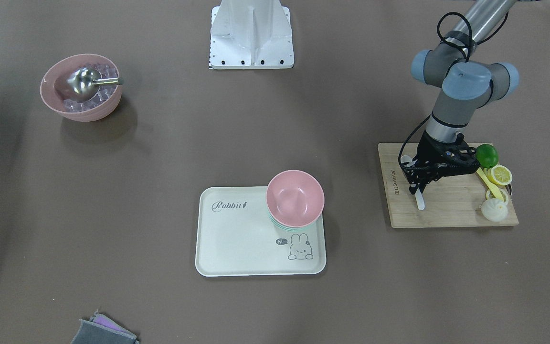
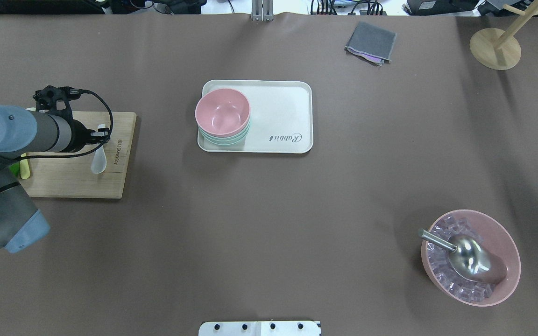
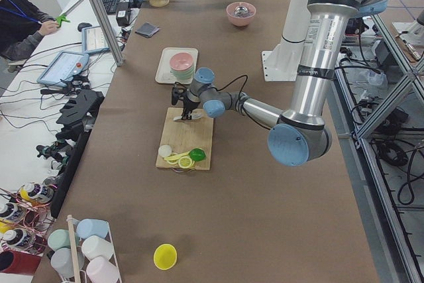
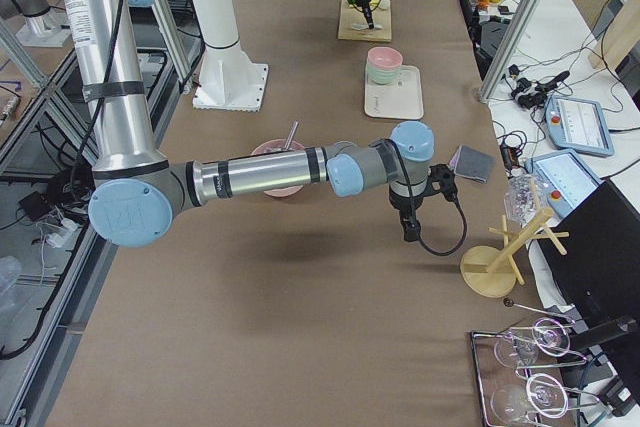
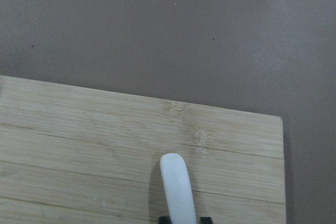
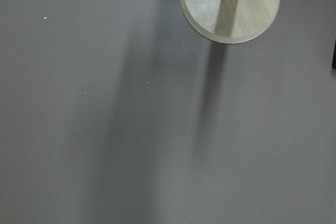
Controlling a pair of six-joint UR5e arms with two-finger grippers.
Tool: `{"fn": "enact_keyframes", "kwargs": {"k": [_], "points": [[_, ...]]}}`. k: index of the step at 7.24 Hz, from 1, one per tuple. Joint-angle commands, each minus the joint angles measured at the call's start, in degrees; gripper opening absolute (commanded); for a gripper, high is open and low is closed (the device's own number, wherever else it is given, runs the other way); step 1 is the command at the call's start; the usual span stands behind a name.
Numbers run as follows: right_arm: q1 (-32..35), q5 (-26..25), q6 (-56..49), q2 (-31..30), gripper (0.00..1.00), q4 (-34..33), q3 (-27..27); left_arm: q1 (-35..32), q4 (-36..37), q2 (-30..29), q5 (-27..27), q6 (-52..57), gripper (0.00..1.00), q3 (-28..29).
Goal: Stack pink bowl on green and place spoon
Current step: 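Grasp the white ceramic spoon on the cutting board with the left gripper, then carry the white spoon with the left gripper over the stacked bowls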
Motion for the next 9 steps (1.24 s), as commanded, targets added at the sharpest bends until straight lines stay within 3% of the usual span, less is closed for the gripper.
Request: {"fn": "enact_keyframes", "kwargs": {"k": [1, 4, 7, 9], "points": [[0.09, 0.0, 0.0, -0.02, 1.0, 0.0, 0.0, -0.08, 0.0, 0.09, -0.42, -0.1, 0.0, -1.32], [0.44, 0.0, 0.0, -2.99, 1.0, 0.0, -0.08, -0.16, 0.79, -4.89, -0.25, -6.73, 0.0, -3.53], [2.89, 0.0, -2.02, -8.26, 1.0, 3.05, -0.17, -0.08, 13.68, -18.24, 0.89, -14.23, 0.0, -3.18], [3.08, 0.09, -1.93, -9.07, 1.0, 4.04, -0.26, 0.28, 15.2, -27.55, 3.25, -18.19, 0.0, 4.16]]}}
